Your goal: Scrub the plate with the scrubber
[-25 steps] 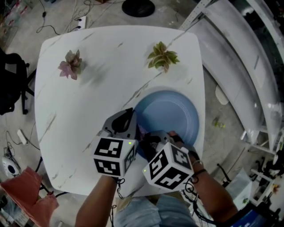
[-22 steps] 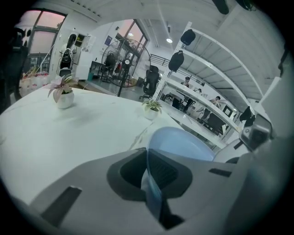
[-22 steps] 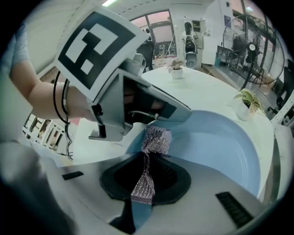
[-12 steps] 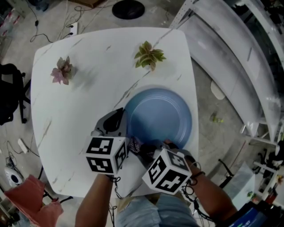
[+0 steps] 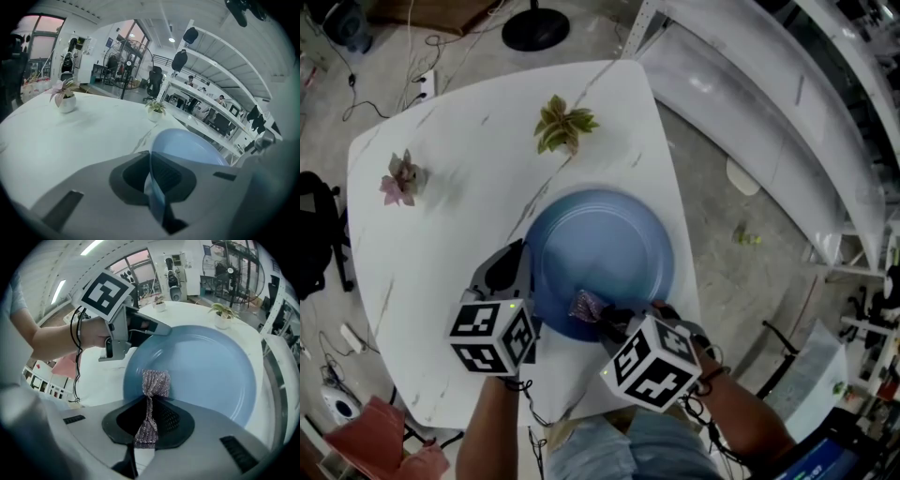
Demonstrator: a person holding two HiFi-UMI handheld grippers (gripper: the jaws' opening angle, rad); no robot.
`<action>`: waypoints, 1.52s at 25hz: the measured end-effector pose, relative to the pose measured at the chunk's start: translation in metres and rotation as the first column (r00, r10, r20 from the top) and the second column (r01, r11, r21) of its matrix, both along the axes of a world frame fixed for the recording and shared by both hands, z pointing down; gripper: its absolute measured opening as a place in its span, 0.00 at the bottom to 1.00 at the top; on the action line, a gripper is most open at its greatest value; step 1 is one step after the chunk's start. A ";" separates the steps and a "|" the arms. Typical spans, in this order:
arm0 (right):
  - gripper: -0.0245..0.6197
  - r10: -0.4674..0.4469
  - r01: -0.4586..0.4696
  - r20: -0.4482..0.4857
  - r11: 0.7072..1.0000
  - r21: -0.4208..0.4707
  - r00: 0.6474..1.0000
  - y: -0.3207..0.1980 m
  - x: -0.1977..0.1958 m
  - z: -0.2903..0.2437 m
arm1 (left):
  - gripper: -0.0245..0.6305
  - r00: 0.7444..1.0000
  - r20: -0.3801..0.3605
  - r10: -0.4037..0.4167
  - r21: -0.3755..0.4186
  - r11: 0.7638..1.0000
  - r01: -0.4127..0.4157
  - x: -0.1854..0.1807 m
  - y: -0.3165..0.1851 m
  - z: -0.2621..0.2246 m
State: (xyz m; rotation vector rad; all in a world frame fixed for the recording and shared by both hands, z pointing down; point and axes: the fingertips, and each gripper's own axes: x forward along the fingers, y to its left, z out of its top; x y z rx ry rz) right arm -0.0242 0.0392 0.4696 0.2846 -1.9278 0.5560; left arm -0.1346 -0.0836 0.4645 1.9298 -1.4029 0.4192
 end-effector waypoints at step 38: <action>0.14 0.241 -0.215 -0.112 0.955 0.204 0.964 -0.146 0.044 0.005 | 0.06 0.999 -0.044 0.024 -0.037 0.999 -0.025 0.005 0.002 0.000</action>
